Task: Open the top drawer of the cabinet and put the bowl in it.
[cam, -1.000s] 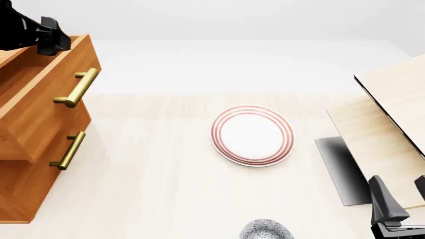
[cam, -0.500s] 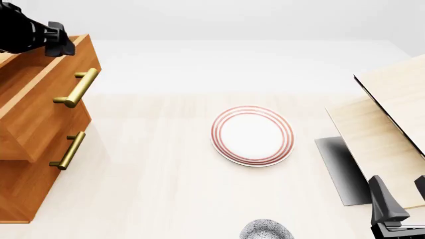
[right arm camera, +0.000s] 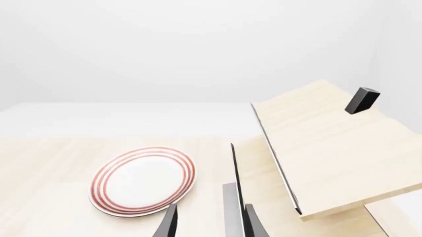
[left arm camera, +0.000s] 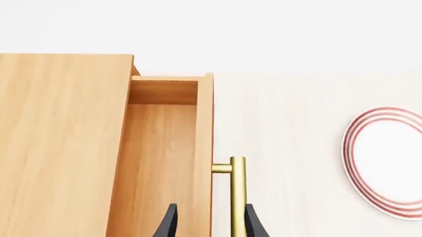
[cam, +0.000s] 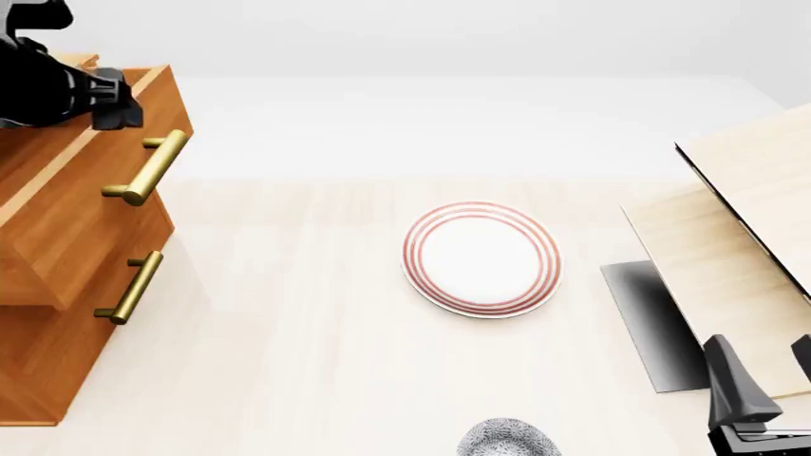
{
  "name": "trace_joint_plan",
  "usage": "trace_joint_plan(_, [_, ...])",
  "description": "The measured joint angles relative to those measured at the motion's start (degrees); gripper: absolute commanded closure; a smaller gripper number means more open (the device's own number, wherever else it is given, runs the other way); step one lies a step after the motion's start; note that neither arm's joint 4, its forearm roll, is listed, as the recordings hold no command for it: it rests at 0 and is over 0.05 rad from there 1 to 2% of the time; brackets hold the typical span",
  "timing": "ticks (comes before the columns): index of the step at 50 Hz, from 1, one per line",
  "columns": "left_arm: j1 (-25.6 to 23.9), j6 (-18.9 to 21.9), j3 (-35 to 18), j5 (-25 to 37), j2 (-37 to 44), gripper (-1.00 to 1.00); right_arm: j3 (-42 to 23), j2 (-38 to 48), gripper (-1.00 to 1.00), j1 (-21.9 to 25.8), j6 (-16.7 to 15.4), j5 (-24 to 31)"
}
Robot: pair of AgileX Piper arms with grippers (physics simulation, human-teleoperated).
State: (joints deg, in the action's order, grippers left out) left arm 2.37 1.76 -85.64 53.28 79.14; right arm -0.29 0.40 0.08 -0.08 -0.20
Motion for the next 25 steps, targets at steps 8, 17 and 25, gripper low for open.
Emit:
trace_joint_plan(8, [-0.13,-0.39,1.13,-1.00,0.41,-1.00,0.00,0.05,-1.00,-0.02,0.00,0.04])
trace_joint_plan(17, [-0.51,-0.59,2.14,-2.02,1.16,-1.00,0.00,0.08,-1.00,-0.03,-0.01,0.05])
trace_joint_plan(25, [-1.19,-0.86,2.48,-2.56,1.92,-1.00,0.00,0.09,-1.00,-0.03,-0.01,0.06])
